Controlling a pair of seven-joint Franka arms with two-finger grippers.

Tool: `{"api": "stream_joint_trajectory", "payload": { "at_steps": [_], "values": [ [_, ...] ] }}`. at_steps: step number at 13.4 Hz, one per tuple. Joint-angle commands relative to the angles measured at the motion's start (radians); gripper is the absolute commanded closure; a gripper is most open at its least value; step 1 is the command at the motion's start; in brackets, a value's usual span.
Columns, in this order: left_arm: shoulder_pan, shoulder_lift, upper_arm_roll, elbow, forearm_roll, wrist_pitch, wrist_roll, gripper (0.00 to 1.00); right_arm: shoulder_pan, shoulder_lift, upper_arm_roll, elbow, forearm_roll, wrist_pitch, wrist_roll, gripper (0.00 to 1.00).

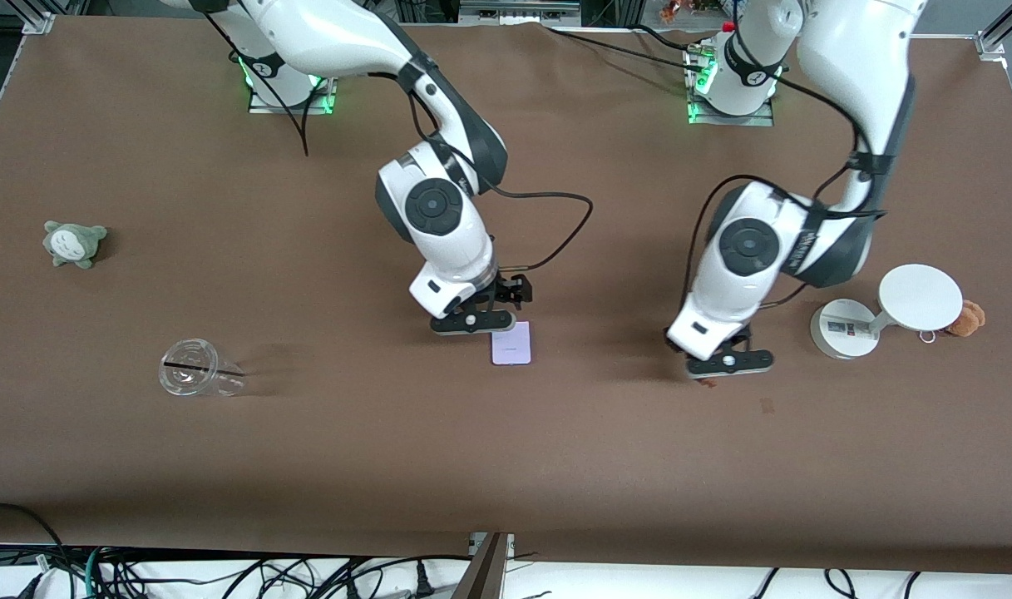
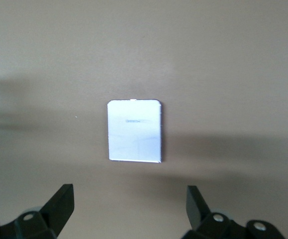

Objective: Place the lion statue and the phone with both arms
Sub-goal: 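Carry the lion toward the white lamp while the right gripper grasps the phone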

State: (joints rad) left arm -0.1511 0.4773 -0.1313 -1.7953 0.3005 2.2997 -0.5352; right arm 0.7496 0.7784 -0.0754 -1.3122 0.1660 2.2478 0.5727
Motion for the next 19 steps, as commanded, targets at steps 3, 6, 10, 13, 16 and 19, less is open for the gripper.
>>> {"api": "stream_joint_trajectory", "payload": {
  "at_steps": [3, 6, 10, 13, 16, 19],
  "values": [
    [0.184, -0.104, -0.019, -0.228, 0.025, 0.156, 0.191, 1.0, 0.048, 0.116, -0.014, 0.089, -0.055, 0.082, 0.016, 0.0],
    [0.284, -0.111, -0.019, -0.329, 0.025, 0.289, 0.28, 1.0, 0.053, 0.166, -0.014, 0.12, -0.117, 0.099, 0.019, 0.0],
    [0.323, -0.137, -0.018, -0.417, 0.028, 0.357, 0.29, 1.0, 0.05, 0.212, -0.02, 0.152, -0.123, 0.133, 0.018, 0.0],
    [0.352, -0.163, -0.016, -0.464, 0.029, 0.357, 0.293, 1.0, 0.031, 0.26, -0.02, 0.211, -0.12, 0.133, 0.077, 0.0],
    [0.375, -0.177, -0.018, -0.478, 0.031, 0.359, 0.325, 1.0, 0.031, 0.282, -0.02, 0.218, -0.12, 0.133, 0.099, 0.0],
    [0.377, -0.157, -0.017, -0.478, 0.031, 0.392, 0.325, 1.0, 0.037, 0.3, -0.02, 0.22, -0.122, 0.153, 0.139, 0.0]
  ]
}}
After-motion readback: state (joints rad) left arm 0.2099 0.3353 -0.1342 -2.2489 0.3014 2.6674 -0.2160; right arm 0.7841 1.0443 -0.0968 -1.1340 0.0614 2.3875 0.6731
